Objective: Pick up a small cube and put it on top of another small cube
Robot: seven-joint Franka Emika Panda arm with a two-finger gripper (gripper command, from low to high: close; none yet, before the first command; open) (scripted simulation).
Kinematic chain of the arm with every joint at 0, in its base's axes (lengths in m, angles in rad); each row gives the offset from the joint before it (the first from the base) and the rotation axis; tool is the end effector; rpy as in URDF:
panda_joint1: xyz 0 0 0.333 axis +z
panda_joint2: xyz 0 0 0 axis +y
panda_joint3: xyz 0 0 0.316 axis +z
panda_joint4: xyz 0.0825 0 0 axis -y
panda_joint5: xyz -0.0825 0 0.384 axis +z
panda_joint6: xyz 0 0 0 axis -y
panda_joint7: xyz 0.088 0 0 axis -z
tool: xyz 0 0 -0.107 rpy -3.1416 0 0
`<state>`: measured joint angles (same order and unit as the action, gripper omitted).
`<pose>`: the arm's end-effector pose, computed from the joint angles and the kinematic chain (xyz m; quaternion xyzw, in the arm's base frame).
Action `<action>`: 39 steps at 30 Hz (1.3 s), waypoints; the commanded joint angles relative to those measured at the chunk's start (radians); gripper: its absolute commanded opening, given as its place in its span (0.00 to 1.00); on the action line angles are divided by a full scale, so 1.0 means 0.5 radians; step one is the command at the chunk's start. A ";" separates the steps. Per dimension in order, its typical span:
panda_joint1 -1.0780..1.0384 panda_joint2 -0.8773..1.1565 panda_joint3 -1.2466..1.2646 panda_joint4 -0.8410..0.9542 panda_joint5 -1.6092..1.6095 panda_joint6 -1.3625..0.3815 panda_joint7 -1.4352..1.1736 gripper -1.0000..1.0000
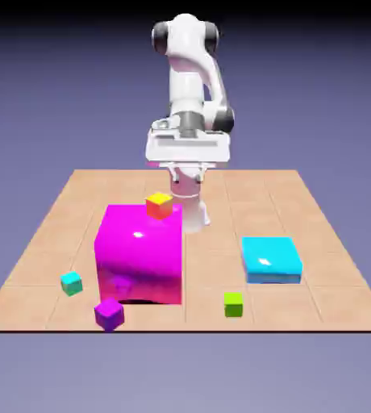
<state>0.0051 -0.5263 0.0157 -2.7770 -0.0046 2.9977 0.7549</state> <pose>0.4003 0.0087 0.4517 -0.8699 0.3318 -0.3397 0.1332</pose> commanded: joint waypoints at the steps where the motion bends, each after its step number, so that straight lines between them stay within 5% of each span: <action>1: -0.011 0.073 0.026 0.055 -0.008 -0.065 0.023 0.50; 30: -0.343 2.175 0.782 1.640 -0.228 -1.956 0.691 0.50; 36: -0.311 2.402 0.739 1.548 -0.307 -1.701 0.746 0.50; 37: -0.311 2.402 0.739 1.548 -0.307 -1.701 0.746 0.00; 39: -0.323 2.350 0.756 1.585 -0.286 -1.788 0.735 0.00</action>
<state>-0.1562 0.6489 0.3940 -1.9844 -0.1454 2.1042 1.1210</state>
